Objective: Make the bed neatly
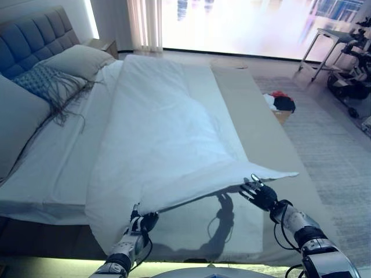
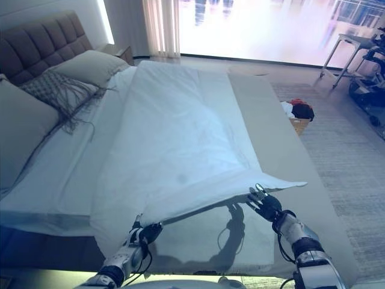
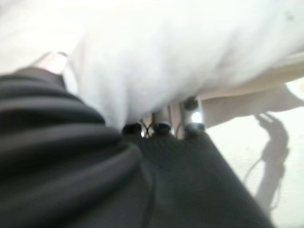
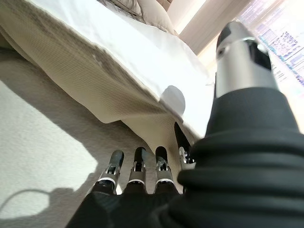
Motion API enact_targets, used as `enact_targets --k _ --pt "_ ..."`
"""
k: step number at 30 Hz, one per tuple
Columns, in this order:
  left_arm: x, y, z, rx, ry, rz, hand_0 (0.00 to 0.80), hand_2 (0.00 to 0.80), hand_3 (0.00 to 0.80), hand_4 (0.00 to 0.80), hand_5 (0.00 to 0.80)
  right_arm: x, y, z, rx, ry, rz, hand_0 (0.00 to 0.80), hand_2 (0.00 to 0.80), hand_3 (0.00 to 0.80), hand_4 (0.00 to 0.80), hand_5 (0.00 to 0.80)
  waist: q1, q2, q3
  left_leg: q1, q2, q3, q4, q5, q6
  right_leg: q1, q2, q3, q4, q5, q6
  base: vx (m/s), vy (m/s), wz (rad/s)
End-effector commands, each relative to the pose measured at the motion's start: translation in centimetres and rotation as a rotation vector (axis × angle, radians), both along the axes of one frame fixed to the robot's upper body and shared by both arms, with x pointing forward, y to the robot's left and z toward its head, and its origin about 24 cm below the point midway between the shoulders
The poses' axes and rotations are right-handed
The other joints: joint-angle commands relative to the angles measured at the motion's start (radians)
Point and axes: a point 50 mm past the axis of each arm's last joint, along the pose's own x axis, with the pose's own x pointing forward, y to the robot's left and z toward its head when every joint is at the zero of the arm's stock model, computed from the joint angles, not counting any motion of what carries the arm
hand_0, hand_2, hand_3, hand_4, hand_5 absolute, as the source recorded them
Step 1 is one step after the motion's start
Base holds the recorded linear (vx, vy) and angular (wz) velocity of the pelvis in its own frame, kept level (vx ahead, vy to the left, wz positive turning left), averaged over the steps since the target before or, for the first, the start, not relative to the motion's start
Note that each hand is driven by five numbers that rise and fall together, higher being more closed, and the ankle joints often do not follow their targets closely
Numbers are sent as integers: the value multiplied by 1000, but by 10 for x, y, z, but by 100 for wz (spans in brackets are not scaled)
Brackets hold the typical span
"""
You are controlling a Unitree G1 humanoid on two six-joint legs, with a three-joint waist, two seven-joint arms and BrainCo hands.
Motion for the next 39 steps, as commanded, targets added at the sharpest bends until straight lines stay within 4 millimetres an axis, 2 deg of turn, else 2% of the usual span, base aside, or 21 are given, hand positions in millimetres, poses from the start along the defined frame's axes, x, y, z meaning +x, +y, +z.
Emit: enact_targets --k 1,8,12,17,23,26,28,31,34,36,37,39 --pt "13 51 12 153 -52 128 800 800 800 800 800 2 -24 7 0 -33 -82 0 0 0 0 0 42 -29 -5 -23 20 -30 -1 -14 4 79 -92 -68 12 -88 82 -43 98 4" --pt "-4 113 24 316 -17 176 800 800 800 800 800 -32 -27 -18 15 106 -105 0 0 0 0 0 74 2 -9 -38 -6 -58 -1 -13 11 84 -113 -97 8 -87 85 -60 98 10" --pt "-16 136 30 390 -10 160 800 800 800 800 800 -42 -32 -23 4 153 -140 0 0 0 0 0 93 19 -8 -52 -22 -75 -1 -11 18 80 -124 -108 7 -84 87 -83 70 8" --pt "-45 170 38 448 46 160 800 800 800 800 800 -47 -38 -25 -18 186 -181 0 0 0 0 0 125 46 -5 -73 -44 -95 -1 -5 29 75 -140 -126 8 -81 89 -99 78 13" --pt "-78 205 51 492 95 215 800 800 800 800 800 -43 -51 -18 -61 210 -234 0 0 0 0 0 156 61 -2 -80 -64 -105 3 -10 37 75 -155 -141 7 -83 94 -87 109 12" --pt "-86 213 56 498 74 229 800 800 800 800 800 -39 -61 -11 -80 197 -297 0 0 0 0 0 166 63 13 -92 -78 -102 58 -30 43 75 -171 -140 12 -80 96 -120 197 7" --pt "-87 213 57 487 60 220 800 800 800 800 800 -35 -69 -5 -105 183 -342 0 0 0 0 0 172 67 34 -129 -103 -108 134 -67 54 73 -197 -141 16 -67 105 -201 253 3" --pt "-83 206 53 474 73 163 800 800 800 800 800 -33 -83 3 -124 160 -420 0 0 0 0 0 186 81 59 -165 -156 -108 171 -99 78 64 -265 -154 13 4 127 -215 275 10" --pt "-79 210 58 470 58 131 800 800 800 800 800 -29 -88 9 -114 124 -474 0 0 0 0 0 195 88 75 -147 -212 -78 144 -108 100 31 -322 -201 29 86 143 -192 307 15" --pt "-74 210 63 482 16 84 800 800 800 800 800 -30 -89 9 -92 123 -494 0 0 0 0 0 186 97 76 -142 -230 -78 124 -100 133 4 -300 -170 199 12 112 -228 346 14" --pt "-67 208 65 489 -21 65 800 800 800 800 800 -34 -87 6 -80 127 -485 0 0 0 0 0 175 102 74 -145 -242 -93 108 -87 152 -21 -251 -135 306 -29 95 -217 253 19" --pt "-51 204 69 504 -83 34 800 800 800 800 800 -41 -85 1 -56 126 -464 0 0 0 0 0 166 97 66 -152 -262 -111 83 -74 173 -49 -169 -96 412 -94 73 -197 143 18"
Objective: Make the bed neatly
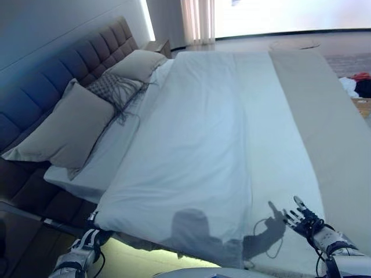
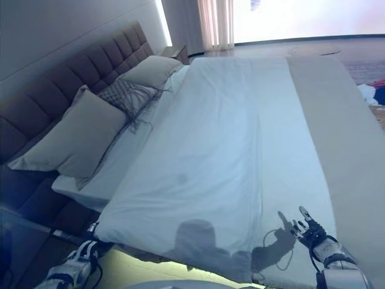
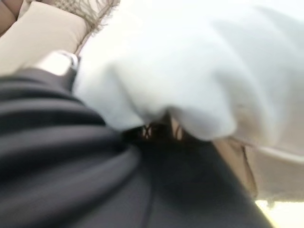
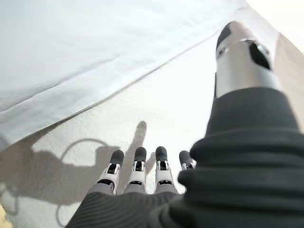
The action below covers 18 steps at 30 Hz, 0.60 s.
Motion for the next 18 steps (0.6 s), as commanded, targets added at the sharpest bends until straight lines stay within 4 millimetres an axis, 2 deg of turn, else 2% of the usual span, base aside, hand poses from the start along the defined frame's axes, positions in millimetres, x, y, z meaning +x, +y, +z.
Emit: enact_targets --k 1,3,4,5,6,7,8,11,13,15,16,18 --pt "-13 83 49 270 -100 87 800 800 800 800 800 18 10 4 93 -142 -47 0 0 0 0 0 84 -55 44 -77 -94 -46 65 -48 86 -43 139 141 321 -129 -23 -182 54 15" --pt "1 79 52 297 -106 41 800 800 800 800 800 18 11 3 94 -145 -34 0 0 0 0 0 73 -75 37 -89 -134 -85 44 -32 91 -53 238 189 309 -146 -31 -155 15 35" --pt "6 77 54 309 -103 28 800 800 800 800 800 22 13 4 94 -145 -21 0 0 0 0 0 73 -80 37 -97 -148 -95 40 -26 88 -51 254 197 272 -152 -38 -152 11 52" --pt "8 79 55 318 -97 30 800 800 800 800 800 29 15 7 91 -144 0 0 0 0 0 0 90 -79 36 -122 -147 -83 43 -9 75 -21 255 161 223 -176 -56 -123 -16 40" --pt "7 81 56 317 -93 35 800 800 800 800 800 34 15 10 82 -135 20 0 0 0 0 0 105 -83 33 -158 -146 -63 50 5 55 48 270 153 124 -242 -82 -122 -19 15" --pt "5 81 55 316 -90 16 800 800 800 800 800 34 13 11 69 -124 29 0 0 0 0 0 105 -85 38 -189 -150 -49 62 20 46 67 288 178 77 -241 -88 -119 -9 -6" --pt "5 81 55 321 -81 -8 800 800 800 800 800 33 12 11 59 -116 29 0 0 0 0 0 106 -84 38 -203 -149 -41 67 28 43 64 292 181 66 -229 -88 -208 27 -16" --pt "19 79 60 341 -66 -40 800 800 800 800 800 36 9 16 51 -131 22 0 0 0 0 0 108 -90 48 -273 -115 -5 151 15 35 77 277 156 12 -242 -114 -269 67 -10" --pt "25 80 63 335 -74 -1 800 800 800 800 800 37 5 19 54 -140 31 0 0 0 0 0 91 -106 58 -277 -61 -1 232 -21 24 56 247 134 17 -235 -125 -284 159 4" --pt "23 82 61 332 -62 32 800 800 800 800 800 32 4 16 52 -139 26 0 0 0 0 0 74 -117 68 -266 2 -12 294 -32 13 34 221 127 50 -243 -132 -187 192 -12" --pt "19 83 59 328 -50 59 800 800 800 800 800 27 3 14 50 -133 16 0 0 0 0 0 63 -119 71 -248 38 -24 300 -29 9 18 207 129 78 -251 -135 -126 209 -13" --pt "9 86 55 314 -29 99 800 800 800 800 800 16 0 10 52 -119 -13 0 0 0 0 0 46 -115 70 -206 85 -50 278 -15 -4 -10 191 138 132 -273 -137 -102 262 -22"
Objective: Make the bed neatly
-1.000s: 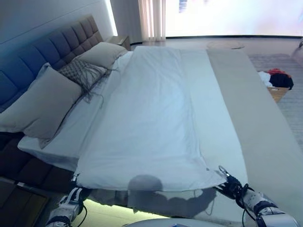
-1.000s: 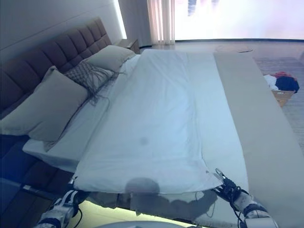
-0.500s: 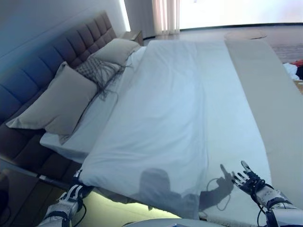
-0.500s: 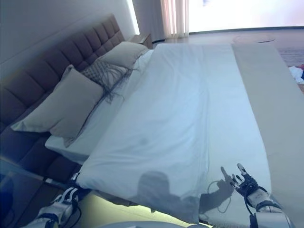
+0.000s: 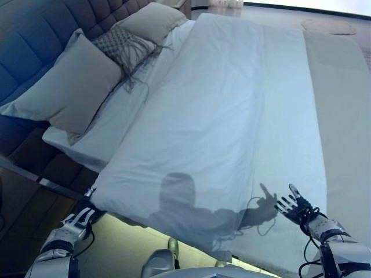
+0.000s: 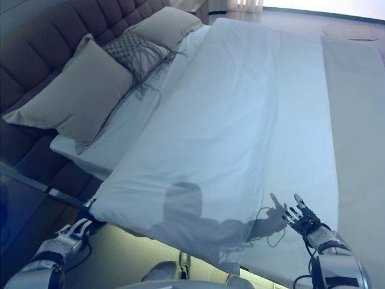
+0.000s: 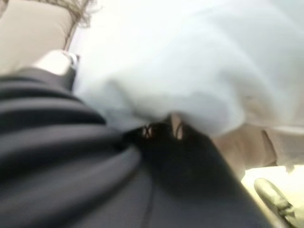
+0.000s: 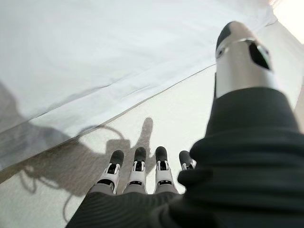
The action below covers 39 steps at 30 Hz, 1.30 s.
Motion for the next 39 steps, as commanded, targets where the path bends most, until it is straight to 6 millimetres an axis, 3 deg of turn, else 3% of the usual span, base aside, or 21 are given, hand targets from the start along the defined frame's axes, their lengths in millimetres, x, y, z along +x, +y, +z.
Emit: enact_targets --k 1,3,6,14,18,27,28,29,30,39 --pt "-32 56 19 110 -25 229 800 800 800 800 800 -21 -15 -3 -15 12 -81 0 0 0 0 0 -13 -4 -23 21 133 7 101 -88 -37 -44 -1 -28 176 -85 1 -93 305 -28" --pt "-37 52 12 93 -5 258 800 800 800 800 800 -32 -19 -6 -10 34 -124 0 0 0 0 0 -23 8 -24 60 141 4 50 -86 -52 -59 -15 -30 203 -93 8 -84 285 -24" --pt "-50 50 4 76 17 278 800 800 800 800 800 -46 -28 -7 0 60 -178 0 0 0 0 0 -25 16 -26 99 124 -6 3 -110 -60 -51 -40 -34 190 -73 30 -52 220 7" --pt "-86 74 11 86 61 354 800 800 800 800 800 -52 -34 -5 8 46 -172 0 0 0 0 0 3 25 -52 154 73 -27 -112 -106 -52 1 -56 -53 72 -5 68 -39 136 14" --pt "-85 79 16 94 67 330 800 800 800 800 800 -49 -32 -4 8 41 -164 0 0 0 0 0 10 19 -67 154 64 -27 -118 -113 -43 13 -54 -52 37 10 74 -19 31 1" --pt "-72 65 9 79 99 250 800 800 800 800 800 -47 -26 -8 18 54 -176 0 0 0 0 0 19 8 -76 159 63 -22 -116 -125 -31 31 -48 -54 7 18 77 -8 -11 6" --pt "-73 63 8 73 103 240 753 753 753 753 753 -48 -27 -8 18 56 -181 0 0 0 0 0 19 8 -76 159 64 -22 -116 -125 -31 32 -48 -54 5 18 77 0 0 0" --pt "-73 62 6 70 110 232 285 285 285 285 285 -49 -27 -8 19 59 -184 0 0 0 0 0 19 8 -76 159 64 -22 -115 -126 -30 33 -47 -54 4 17 77 0 0 0" --pt "-74 59 4 64 118 229 0 0 0 0 0 -50 -27 -9 21 60 -187 0 0 0 0 0 20 7 -75 159 65 -22 -114 -127 -30 34 -46 -54 3 17 76 0 0 0" --pt "-98 39 -18 -3 204 211 0 0 0 0 0 -57 -24 -14 42 80 -194 0 0 0 0 0 31 2 -70 160 65 -27 -117 -127 -28 42 -42 -59 -6 18 75 7 -4 2"
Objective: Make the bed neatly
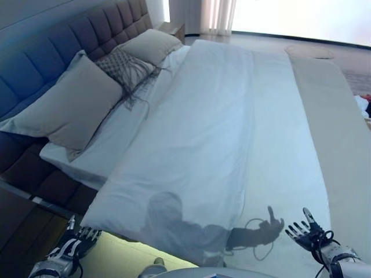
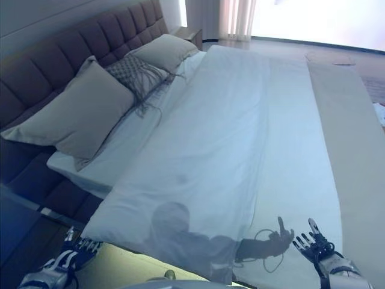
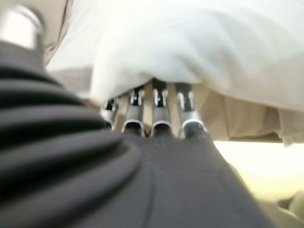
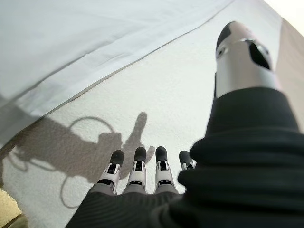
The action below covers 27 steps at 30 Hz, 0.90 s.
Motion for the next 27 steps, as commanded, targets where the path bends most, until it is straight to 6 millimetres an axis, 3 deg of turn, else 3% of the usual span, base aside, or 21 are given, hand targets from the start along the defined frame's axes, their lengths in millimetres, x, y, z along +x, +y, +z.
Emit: enact_targets --k 1,8,11,14,16,21,27 --pt "-19 19 6 47 16 68 0 0 0 0 0 8 -5 6 0 -44 -39 0 0 0 0 0 69 9 -1 26 6 3 23 -96 19 -81 -7 22 79 -13 -27 0 0 0" --pt "-67 -9 -19 -47 192 42 0 0 0 0 0 -1 6 -5 39 -36 -58 0 0 0 0 0 87 -1 4 26 1 -7 20 -99 22 -76 -4 16 71 -11 -29 23 -22 9" --pt "-94 -34 -29 -148 228 -145 0 0 0 0 0 -3 14 -10 56 -34 -62 0 0 0 0 0 94 -4 16 18 2 -6 29 -100 25 -81 -3 16 75 -9 -31 4 -11 3" --pt "-102 -58 -32 -247 129 -347 0 0 0 0 0 -5 21 -15 68 -25 -47 0 0 0 0 0 91 0 30 20 6 3 33 -104 26 -84 0 20 80 -9 -31 7 14 7" --pt "-90 -68 -31 -279 2 -445 0 0 0 0 0 -6 26 -18 71 -12 -28 0 0 0 0 0 84 2 34 12 9 9 38 -101 28 -94 1 27 81 -3 -31 6 41 3" --pt "-16 -100 -22 -233 -326 -727 0 0 0 0 0 -2 38 -24 82 14 25 0 0 0 0 0 65 0 55 10 22 18 46 -102 29 -112 6 52 91 1 -31 11 36 -3" --pt "49 -130 -2 -118 -557 -841 0 0 0 0 0 7 59 -30 95 15 120 0 0 0 0 0 36 -19 75 0 46 42 66 -105 23 -142 19 88 101 8 -34 45 2 -15"
